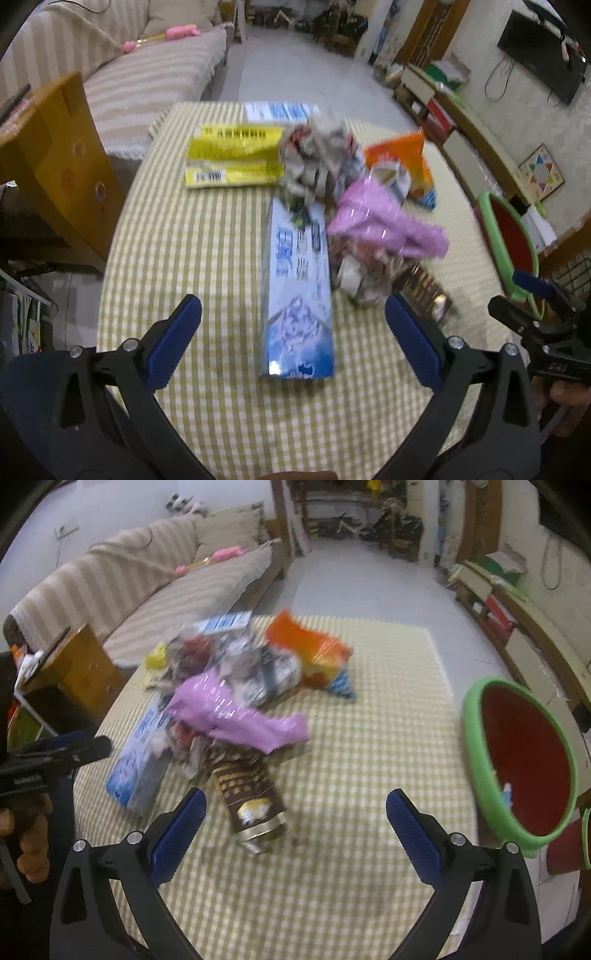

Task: Collect trash
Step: 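Return both tools over the table toward the remaining trash, then grasp the white-blue toothpaste box with the left tool while the right tool grasps the brown packet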

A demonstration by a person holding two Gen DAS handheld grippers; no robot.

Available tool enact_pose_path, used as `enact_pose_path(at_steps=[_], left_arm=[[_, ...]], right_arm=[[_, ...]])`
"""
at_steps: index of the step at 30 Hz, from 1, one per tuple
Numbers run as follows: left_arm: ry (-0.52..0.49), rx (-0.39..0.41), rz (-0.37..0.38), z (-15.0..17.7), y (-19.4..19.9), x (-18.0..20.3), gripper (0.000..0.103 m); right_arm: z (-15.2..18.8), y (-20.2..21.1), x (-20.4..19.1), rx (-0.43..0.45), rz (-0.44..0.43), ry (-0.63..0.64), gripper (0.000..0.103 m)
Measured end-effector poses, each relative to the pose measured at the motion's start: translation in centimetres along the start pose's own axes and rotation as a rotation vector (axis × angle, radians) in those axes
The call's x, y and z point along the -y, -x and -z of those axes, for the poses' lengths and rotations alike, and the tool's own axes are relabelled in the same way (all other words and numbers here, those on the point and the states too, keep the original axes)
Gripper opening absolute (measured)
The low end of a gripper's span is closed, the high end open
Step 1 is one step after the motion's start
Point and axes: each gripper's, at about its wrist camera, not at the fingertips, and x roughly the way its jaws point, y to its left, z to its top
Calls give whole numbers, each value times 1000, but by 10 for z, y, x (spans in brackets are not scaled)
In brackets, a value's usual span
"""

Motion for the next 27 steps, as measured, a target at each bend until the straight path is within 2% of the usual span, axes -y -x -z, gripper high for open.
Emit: enact_pose_path(at_steps=[9,21,27], left_arm=[[-44,-63,-44,14,-30,1,98],[-36,-85,-57,13,-49,-1,97],[-33,-99,-53,11,-55,0,82]], right_arm=[[7,-39,-6,-85,12,42,93],[1,-77,-22,-123,12,108,86],[2,-88,-29,-143,10,137,75]])
